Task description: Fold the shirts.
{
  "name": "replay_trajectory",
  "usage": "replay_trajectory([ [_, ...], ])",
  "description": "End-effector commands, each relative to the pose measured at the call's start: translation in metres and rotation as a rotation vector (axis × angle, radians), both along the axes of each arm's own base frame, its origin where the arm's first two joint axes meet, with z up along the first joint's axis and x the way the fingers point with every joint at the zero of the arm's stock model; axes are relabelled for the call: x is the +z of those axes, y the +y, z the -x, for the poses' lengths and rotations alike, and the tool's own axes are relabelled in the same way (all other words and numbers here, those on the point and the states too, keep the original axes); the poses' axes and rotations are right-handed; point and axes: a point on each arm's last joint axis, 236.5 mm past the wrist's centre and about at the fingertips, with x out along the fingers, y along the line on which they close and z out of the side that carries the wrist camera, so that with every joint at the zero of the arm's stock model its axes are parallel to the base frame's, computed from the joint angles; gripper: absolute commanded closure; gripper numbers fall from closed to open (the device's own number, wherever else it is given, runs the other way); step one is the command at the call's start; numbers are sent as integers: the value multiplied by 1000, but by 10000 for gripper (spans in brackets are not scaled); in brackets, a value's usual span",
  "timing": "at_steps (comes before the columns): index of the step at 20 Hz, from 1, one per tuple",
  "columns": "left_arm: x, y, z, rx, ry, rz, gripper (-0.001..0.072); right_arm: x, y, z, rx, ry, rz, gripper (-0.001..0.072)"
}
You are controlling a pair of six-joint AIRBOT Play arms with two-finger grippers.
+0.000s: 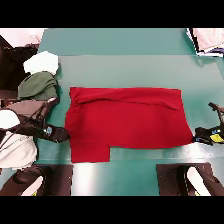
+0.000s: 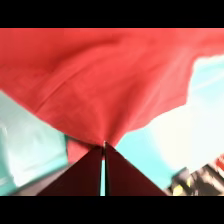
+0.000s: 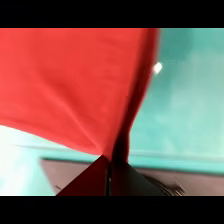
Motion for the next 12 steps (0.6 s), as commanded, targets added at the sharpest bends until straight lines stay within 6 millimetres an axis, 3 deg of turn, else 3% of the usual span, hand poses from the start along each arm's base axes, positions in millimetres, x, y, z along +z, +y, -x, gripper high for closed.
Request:
replay_trajectory([
  [1, 44, 3, -50, 60, -238, -6, 683, 17, 15, -37, -40, -126, -93, 703],
  [3, 59, 15, -77, 125, -348, -37, 684, 28, 6, -56, -43, -155, -88, 703],
  [6, 65, 23, -111, 218, -437, -46, 684, 42, -10, -86, -45, -188, -77, 703],
  [12, 45, 20, -179, 356, -499, -2, 684, 42, -32, -132, -68, -216, -87, 703],
])
